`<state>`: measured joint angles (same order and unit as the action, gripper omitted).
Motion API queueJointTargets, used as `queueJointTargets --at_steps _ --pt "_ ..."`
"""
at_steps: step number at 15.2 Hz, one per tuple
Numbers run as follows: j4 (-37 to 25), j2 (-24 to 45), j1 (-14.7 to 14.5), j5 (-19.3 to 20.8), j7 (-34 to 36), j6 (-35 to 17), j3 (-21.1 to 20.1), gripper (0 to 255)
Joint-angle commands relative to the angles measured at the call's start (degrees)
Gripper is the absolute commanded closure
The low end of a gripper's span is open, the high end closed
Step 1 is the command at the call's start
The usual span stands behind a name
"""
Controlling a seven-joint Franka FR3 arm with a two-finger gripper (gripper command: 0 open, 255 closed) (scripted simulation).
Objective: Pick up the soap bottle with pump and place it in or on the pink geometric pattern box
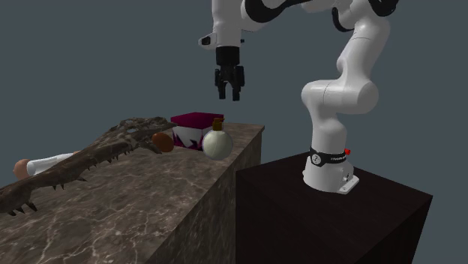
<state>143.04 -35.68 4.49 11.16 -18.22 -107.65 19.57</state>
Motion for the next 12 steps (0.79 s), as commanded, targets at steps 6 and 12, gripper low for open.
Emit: queueJointTargets --at_steps 6,12 --pt "-2.49 11.31 1.50 1.58 -8.79 -7.42 9.27 0" --pt "-3.60 17.96 1.58 0.54 -13.21 -12.09 13.46 0"
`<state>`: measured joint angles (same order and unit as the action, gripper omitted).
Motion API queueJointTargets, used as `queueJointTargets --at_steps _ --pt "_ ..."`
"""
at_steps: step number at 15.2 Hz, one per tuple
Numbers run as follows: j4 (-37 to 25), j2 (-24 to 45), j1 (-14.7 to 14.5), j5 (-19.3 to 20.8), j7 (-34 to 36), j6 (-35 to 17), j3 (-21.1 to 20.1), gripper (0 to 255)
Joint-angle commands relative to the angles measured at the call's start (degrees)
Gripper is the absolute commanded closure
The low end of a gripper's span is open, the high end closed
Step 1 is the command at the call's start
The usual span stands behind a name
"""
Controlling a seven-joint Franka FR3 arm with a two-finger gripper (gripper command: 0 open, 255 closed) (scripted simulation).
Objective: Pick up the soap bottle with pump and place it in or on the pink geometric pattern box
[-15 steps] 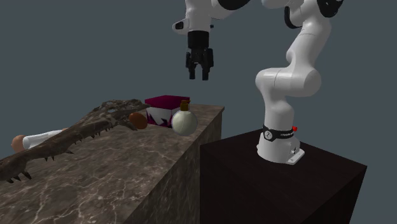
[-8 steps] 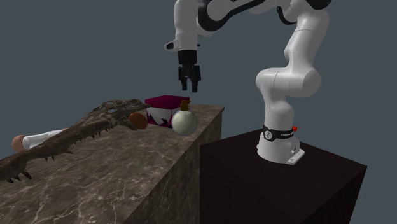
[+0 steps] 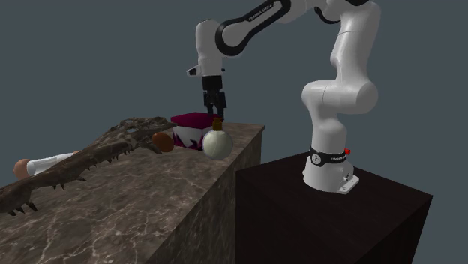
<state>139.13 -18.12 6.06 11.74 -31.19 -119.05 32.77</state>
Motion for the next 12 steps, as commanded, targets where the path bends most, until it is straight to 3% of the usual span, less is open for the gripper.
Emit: queueJointTargets --at_steps 1,5,12 --pt "0.83 0.77 -0.01 -0.10 -0.32 -1.54 0.42 0" --pt "3.02 2.70 -0.17 -0.51 -0.84 -5.54 1.25 0" --pt "3.02 2.70 -0.17 -0.51 -0.84 -5.54 1.24 0"
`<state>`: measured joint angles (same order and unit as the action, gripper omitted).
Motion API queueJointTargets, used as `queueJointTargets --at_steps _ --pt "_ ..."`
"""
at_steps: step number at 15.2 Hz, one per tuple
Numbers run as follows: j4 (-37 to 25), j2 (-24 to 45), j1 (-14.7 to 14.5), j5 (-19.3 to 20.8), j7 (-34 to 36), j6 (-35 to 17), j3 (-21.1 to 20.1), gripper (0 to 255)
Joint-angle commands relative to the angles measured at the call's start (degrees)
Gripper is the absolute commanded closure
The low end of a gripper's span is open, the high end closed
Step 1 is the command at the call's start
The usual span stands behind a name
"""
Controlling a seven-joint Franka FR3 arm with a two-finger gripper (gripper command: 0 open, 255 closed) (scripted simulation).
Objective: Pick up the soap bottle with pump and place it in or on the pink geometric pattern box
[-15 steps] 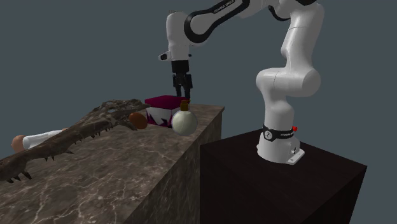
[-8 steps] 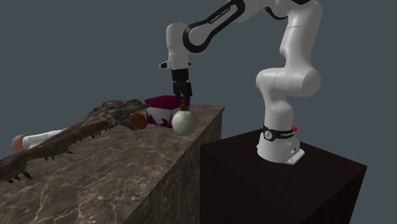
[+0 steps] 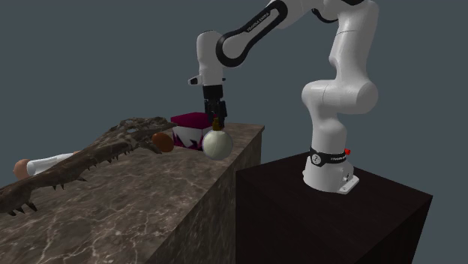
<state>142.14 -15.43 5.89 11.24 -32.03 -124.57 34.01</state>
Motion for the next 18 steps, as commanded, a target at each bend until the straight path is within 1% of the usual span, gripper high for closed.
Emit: queueJointTargets --at_steps 1,2,11,18 --pt "0.01 0.01 0.00 0.00 -0.01 -0.02 0.01 0" --pt "0.01 0.02 0.00 -0.01 -0.01 -0.02 0.01 255" --pt "0.01 0.01 0.00 0.00 -0.01 -0.02 0.01 255" --pt "-3.00 -3.33 0.36 0.80 0.89 6.12 -1.34 255"
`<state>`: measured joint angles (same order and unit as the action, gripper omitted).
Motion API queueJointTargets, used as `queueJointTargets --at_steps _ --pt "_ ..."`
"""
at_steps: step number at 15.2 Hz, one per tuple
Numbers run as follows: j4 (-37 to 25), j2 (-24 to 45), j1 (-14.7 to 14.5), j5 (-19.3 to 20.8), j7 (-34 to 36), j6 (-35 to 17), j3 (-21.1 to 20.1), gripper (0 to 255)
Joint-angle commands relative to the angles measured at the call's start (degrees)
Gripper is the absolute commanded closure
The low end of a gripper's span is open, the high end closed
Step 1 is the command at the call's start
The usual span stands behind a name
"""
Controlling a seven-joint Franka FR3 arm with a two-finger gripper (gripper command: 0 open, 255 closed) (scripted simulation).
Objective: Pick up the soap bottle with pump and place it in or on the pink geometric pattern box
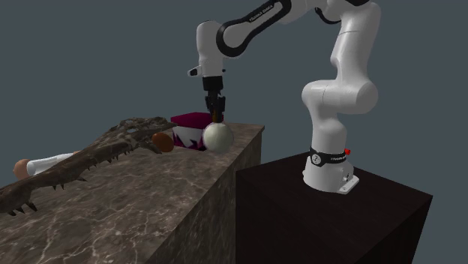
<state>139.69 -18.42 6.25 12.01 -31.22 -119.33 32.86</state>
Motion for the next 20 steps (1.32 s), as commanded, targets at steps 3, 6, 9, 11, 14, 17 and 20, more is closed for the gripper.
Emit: queueJointTargets --at_steps 3,6,9,11,14,17,20 --pt "-2.02 -1.50 0.09 0.18 0.34 3.44 -0.73 255" --pt "-3.59 -2.50 0.14 0.26 0.53 5.96 -1.27 255" --pt "-5.25 -3.35 0.15 0.27 0.68 8.44 -1.77 255" --pt "-6.42 -3.83 0.15 0.25 0.75 10.07 -2.10 255" --pt "-8.25 -4.44 0.12 0.17 0.82 12.49 -2.57 255" --pt "-10.18 -4.91 0.06 0.06 0.86 14.87 -3.00 255" --pt "-12.20 -5.24 -0.02 -0.09 0.86 17.22 -3.41 255"
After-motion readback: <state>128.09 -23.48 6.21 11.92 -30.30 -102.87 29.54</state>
